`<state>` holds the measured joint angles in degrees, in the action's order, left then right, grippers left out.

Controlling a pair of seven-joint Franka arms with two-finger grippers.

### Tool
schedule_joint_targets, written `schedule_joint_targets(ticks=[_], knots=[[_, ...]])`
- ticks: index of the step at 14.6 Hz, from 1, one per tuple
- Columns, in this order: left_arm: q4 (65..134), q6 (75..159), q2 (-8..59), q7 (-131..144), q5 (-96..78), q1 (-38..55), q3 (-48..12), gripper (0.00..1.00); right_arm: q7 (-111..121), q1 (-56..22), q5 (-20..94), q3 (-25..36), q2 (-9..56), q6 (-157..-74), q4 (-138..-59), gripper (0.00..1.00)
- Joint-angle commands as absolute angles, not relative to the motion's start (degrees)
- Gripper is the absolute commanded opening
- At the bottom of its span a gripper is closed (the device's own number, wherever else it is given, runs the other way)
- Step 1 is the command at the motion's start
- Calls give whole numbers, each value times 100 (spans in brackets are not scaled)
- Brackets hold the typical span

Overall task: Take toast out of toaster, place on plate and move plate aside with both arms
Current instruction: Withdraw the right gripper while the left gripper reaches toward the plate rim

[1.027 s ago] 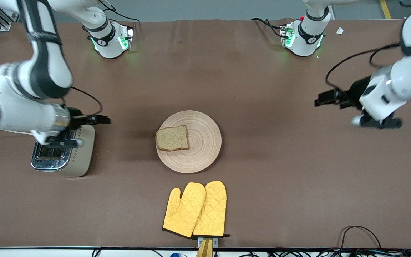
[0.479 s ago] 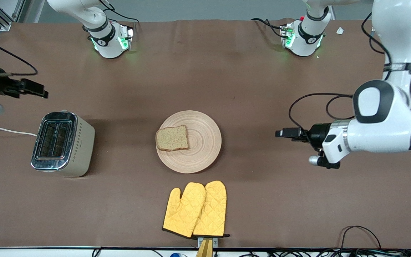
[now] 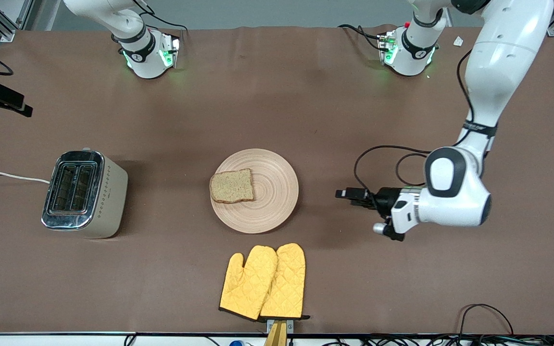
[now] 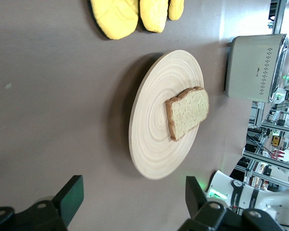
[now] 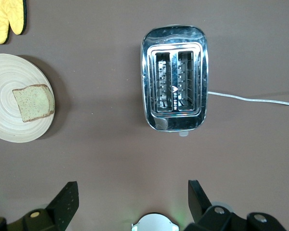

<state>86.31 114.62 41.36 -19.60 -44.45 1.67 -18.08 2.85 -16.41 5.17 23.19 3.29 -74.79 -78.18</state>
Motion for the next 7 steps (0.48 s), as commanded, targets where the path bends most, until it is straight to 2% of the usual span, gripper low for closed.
schedule_joint_targets(ticks=[1, 3, 4, 6, 7], knots=[[8569, 11786, 4411, -2467, -4579, 343, -1846, 79, 527, -646, 448, 1402, 229, -7435, -7849, 100], [8534, 11795, 4718, -3301, -4902, 351, -1854, 71, 527, -11, 309, 592, 237, -7471, -7857, 100], [8534, 11804, 4833, -3600, -5218, 360, -1846, 70, 493, 43, 81, 389, 237, -7471, -7866, 100], [8543, 11943, 4957, -3893, -5702, 474, -1846, 69, 483, 44, 0, 334, 237, -7488, -7884, 100], [8543, 12040, 4983, -3894, -5896, 553, -1846, 65, 501, 27, 0, 334, 255, -7506, -7884, 100]])
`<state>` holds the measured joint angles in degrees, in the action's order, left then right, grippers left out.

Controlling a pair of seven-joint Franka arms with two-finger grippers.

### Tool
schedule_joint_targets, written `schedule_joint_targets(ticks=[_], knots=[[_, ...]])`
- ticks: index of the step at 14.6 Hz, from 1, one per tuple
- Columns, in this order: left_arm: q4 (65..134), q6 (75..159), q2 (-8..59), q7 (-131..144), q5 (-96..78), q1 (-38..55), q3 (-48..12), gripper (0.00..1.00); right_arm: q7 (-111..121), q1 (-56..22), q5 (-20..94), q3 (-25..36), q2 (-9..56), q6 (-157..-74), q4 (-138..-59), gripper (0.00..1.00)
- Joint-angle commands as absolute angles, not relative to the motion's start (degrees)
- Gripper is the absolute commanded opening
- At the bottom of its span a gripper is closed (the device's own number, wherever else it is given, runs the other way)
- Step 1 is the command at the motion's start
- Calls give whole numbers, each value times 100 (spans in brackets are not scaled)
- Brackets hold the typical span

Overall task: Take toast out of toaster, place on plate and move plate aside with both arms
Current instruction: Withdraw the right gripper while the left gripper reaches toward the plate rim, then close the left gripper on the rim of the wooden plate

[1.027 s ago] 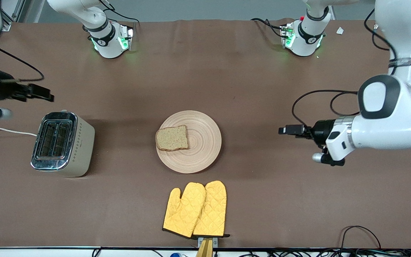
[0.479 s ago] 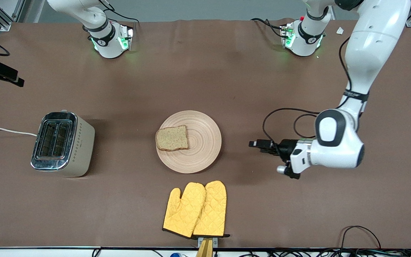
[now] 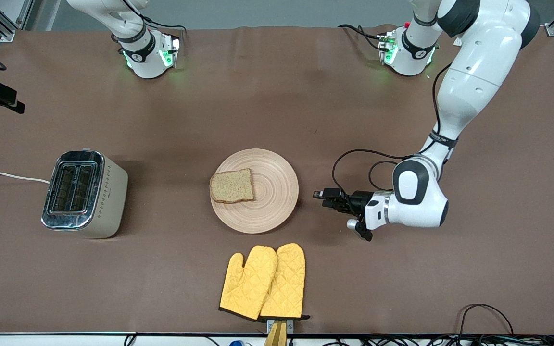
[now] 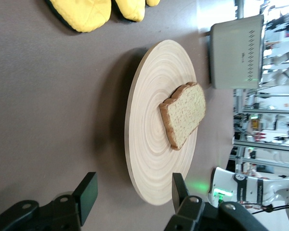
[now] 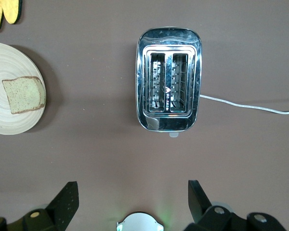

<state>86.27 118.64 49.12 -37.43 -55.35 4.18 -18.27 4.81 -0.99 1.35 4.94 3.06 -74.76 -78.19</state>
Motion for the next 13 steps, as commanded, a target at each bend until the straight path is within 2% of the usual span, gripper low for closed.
schedule_joint_targets(ticks=[1, 13], knots=[[8552, 12119, 5018, -3902, -6063, 623, -1846, 64, 518, -8, -26, 334, 255, -7523, -7884, 100], [8587, 12727, 5458, -3911, -6425, 914, -1846, 51, 518, -123, -176, 334, 272, -7541, -7910, 100]])
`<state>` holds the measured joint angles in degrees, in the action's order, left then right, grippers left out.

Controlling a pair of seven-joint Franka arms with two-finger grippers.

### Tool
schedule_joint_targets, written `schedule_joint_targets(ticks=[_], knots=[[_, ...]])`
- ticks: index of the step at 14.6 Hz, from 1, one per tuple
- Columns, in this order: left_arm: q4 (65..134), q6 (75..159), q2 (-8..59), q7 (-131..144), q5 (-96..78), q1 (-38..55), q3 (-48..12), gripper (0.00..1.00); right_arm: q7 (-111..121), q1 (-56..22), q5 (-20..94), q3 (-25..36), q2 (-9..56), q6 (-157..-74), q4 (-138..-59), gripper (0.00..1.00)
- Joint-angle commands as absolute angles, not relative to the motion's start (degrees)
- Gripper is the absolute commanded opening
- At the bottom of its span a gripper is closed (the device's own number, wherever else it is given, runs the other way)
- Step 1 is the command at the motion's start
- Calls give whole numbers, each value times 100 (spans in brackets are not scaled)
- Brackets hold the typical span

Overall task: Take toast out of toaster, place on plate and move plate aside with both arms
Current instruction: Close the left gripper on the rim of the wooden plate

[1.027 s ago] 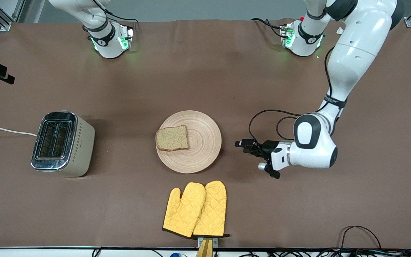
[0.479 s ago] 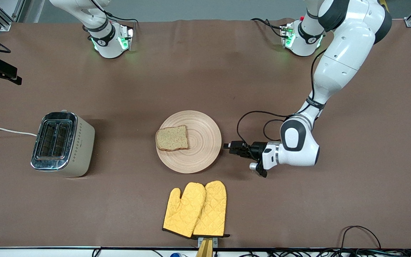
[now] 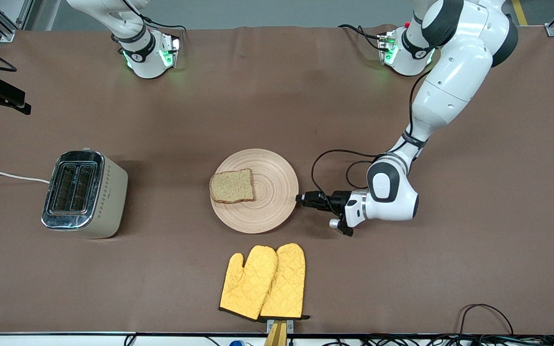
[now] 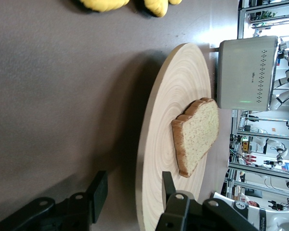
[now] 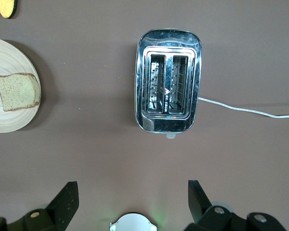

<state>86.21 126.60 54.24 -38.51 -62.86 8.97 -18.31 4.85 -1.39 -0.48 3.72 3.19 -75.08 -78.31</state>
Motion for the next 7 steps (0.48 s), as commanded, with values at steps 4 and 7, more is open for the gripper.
schedule_joint_targets(ticks=[4, 7], knots=[[8596, 12718, 5467, -3902, -6503, 1019, -1854, 45, 527, -53, -176, 360, 264, -7559, -7989, 100], [8596, 12718, 5476, -3894, -6653, 1099, -1854, 43, 527, -62, -141, 360, 264, -7559, -8007, 100]])
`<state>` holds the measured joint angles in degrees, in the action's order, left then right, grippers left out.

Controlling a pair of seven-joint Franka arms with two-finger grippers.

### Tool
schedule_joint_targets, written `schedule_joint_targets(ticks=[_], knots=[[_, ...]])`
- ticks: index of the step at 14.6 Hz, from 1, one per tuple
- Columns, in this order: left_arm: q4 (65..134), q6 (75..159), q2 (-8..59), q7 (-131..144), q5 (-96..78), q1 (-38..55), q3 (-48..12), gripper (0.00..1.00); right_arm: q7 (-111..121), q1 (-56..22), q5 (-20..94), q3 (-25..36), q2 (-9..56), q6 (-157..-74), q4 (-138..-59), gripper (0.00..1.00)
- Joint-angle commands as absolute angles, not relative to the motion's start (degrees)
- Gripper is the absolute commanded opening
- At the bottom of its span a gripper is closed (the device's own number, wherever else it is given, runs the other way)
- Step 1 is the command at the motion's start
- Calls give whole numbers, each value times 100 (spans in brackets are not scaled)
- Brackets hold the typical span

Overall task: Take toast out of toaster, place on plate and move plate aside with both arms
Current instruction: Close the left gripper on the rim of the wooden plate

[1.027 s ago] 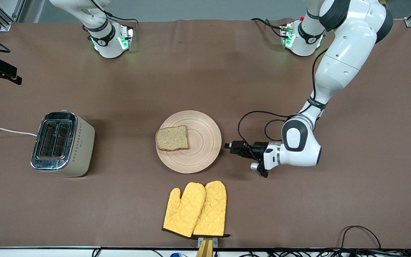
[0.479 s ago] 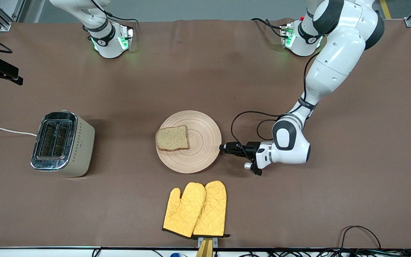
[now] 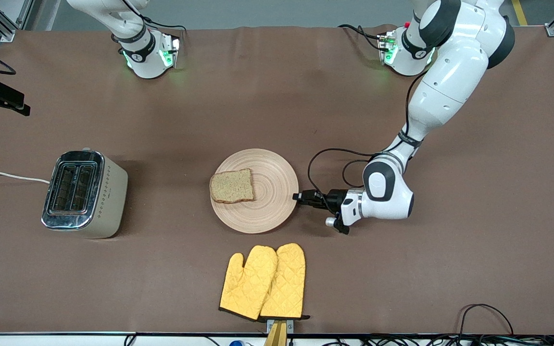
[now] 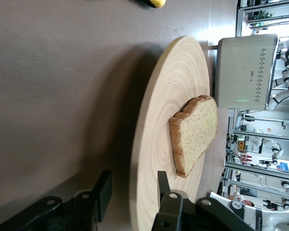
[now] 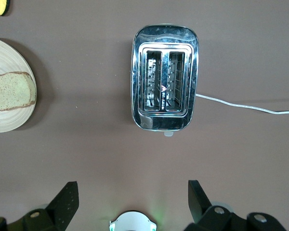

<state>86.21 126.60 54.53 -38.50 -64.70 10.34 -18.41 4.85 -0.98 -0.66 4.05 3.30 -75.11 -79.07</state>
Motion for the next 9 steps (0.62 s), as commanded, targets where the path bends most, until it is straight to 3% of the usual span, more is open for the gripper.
schedule_joint_targets(ticks=[1, 9], knots=[[8596, 12718, 5484, -3894, -6653, 1107, -1854, 42, 519, -79, -141, 343, 255, -7541, -7998, 100], [8596, 12727, 5546, -3858, -6645, 1195, -1846, 21, 519, -97, -132, 334, 246, -7532, -7998, 100]])
